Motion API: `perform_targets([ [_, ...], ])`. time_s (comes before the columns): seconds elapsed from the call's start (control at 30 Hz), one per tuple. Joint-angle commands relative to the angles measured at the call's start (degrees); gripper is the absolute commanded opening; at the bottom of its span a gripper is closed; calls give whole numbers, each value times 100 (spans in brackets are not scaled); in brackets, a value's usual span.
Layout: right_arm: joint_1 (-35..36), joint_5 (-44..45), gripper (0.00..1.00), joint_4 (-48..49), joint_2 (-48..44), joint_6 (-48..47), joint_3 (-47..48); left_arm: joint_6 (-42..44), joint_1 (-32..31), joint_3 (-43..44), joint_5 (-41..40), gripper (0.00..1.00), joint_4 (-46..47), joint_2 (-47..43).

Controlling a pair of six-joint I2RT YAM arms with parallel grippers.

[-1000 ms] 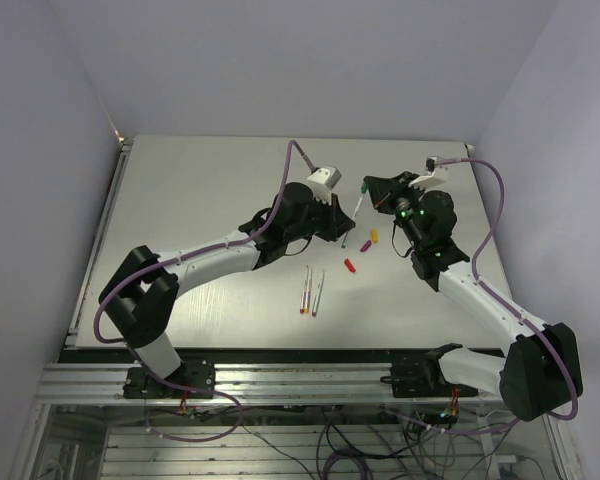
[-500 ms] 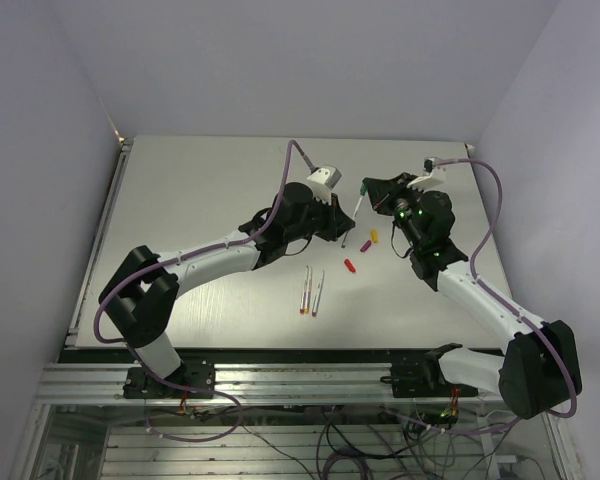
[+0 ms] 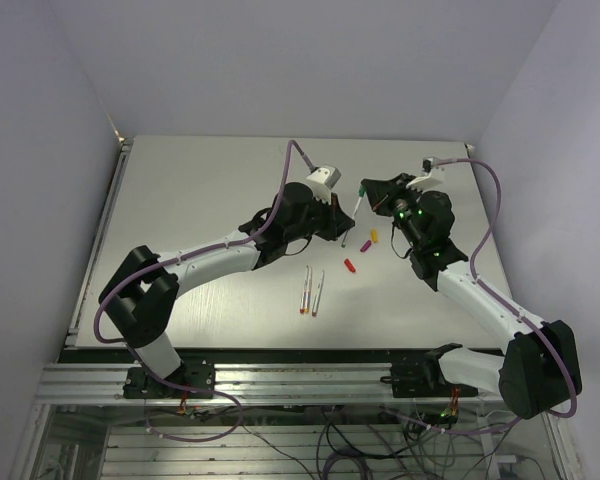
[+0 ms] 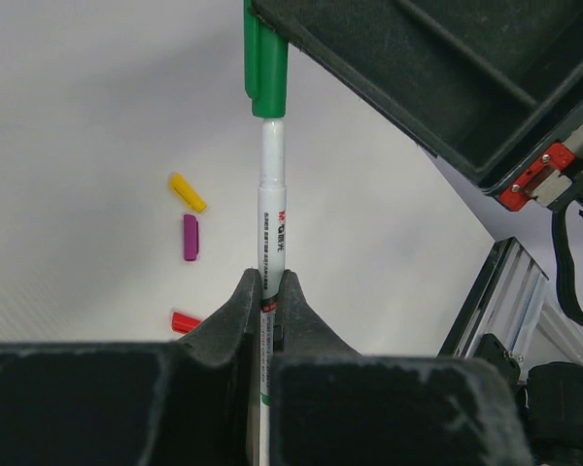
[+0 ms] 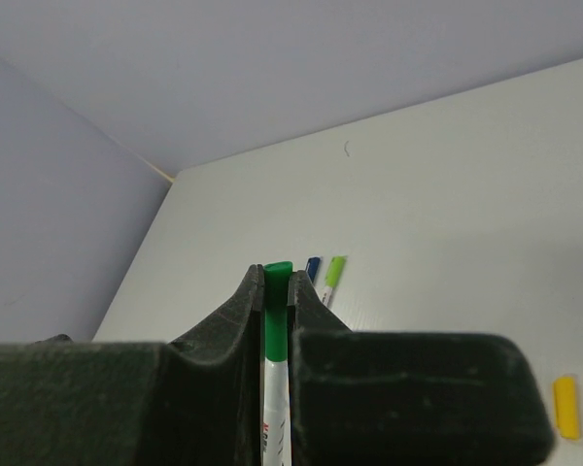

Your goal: Insert the pens into the pen caps

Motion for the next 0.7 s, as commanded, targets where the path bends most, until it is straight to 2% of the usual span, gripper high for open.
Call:
perform_targets([
  [0.0, 19, -163, 0, 30, -39, 76, -79, 6, 41, -61, -136, 7, 324, -94],
  [0.27, 53, -597, 0, -177, 7, 75, -127, -133, 101, -103, -209, 7, 563, -89],
  [0.47, 54, -1494, 0, -368, 275, -39, -97, -403, 229, -196, -220, 7, 1028, -115],
  [0.67, 76, -1682, 0, -663, 379, -69, -115, -616, 387, -198, -243, 7, 1355, -96],
])
